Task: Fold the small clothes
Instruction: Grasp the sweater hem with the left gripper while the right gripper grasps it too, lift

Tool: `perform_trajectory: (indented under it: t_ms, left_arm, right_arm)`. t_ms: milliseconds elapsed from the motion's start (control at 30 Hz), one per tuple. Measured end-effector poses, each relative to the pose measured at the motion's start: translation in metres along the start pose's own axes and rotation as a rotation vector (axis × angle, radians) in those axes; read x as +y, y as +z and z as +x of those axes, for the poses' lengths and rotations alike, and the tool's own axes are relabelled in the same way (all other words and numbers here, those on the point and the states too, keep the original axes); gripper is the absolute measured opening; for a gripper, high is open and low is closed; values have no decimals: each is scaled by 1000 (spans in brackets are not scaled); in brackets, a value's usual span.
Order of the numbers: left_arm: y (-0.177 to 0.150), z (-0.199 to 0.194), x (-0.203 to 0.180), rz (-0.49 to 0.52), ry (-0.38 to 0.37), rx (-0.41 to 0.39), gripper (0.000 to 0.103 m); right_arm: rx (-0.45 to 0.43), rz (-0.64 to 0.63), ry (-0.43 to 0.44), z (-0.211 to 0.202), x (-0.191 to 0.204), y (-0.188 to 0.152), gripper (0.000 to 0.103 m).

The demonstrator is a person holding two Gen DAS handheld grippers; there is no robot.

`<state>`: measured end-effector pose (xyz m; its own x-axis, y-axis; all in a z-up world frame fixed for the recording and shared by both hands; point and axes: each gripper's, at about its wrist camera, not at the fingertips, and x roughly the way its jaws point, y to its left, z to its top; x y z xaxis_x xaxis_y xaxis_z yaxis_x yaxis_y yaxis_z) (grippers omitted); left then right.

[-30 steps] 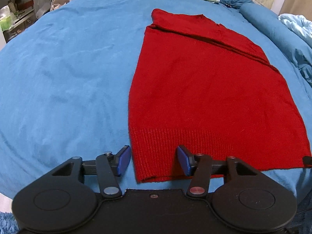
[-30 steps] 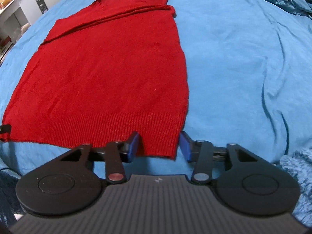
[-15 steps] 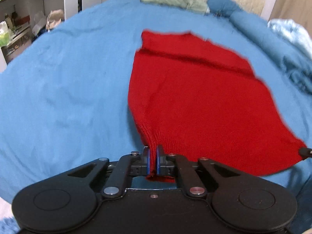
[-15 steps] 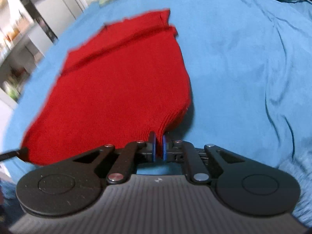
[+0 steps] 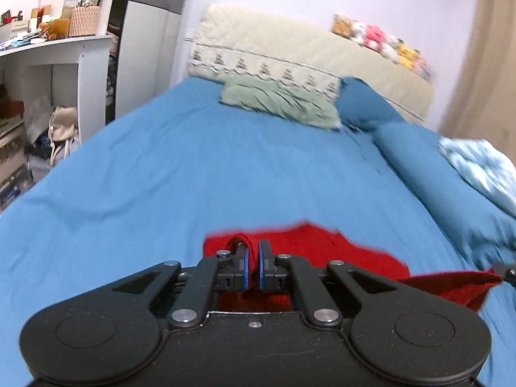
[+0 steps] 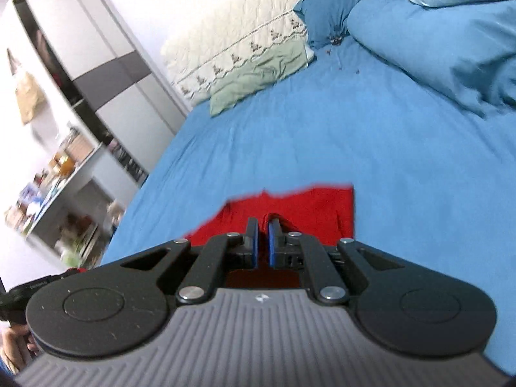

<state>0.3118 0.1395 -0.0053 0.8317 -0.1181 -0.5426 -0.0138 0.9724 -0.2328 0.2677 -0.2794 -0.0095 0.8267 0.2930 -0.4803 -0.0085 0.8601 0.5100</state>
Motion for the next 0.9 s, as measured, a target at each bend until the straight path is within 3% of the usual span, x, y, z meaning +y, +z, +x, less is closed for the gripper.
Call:
perform_trajectory:
  t_ms: [100,267,500,633,667,700,733,800,833,900]
  left_arm:
    - [17,69,2,-32,28,16,6]
    - [-5,163,12,-126,75,97,5]
    - [8,208,28,-154,109,99,5]
    - [14,238,24,-170,141,161,8]
    - [13,240,25,-186,140,169,10]
    - [11,238,28,-208,141,156,20]
    - [9,232,30,-221,144,146,48]
    - [5,210,33,-214,140,96,80]
    - [2,194,32,-186,133,59,84]
    - [-11,160,29,-101,124,7,84]
  right_arm:
    - [-2,-16,-73,71,-2,34,21]
    - [36,-10,-164,170,-28,31,21]
    - [1,-8,-163,227,-49,33,21]
    - [-6,-5,-199,255,-56,39,20]
    - [4,-12,-219,261,-57,39,24]
    - [11,-11,-229,266,-58,37,24]
    - [3,-4,-242,262,-59,35,27]
    - [-27,-20,-204,253,-58,31,57]
    - [-38,-61,-192,244,-53,26,79]
    - [-79,-192,-180,218,-34,9,83]
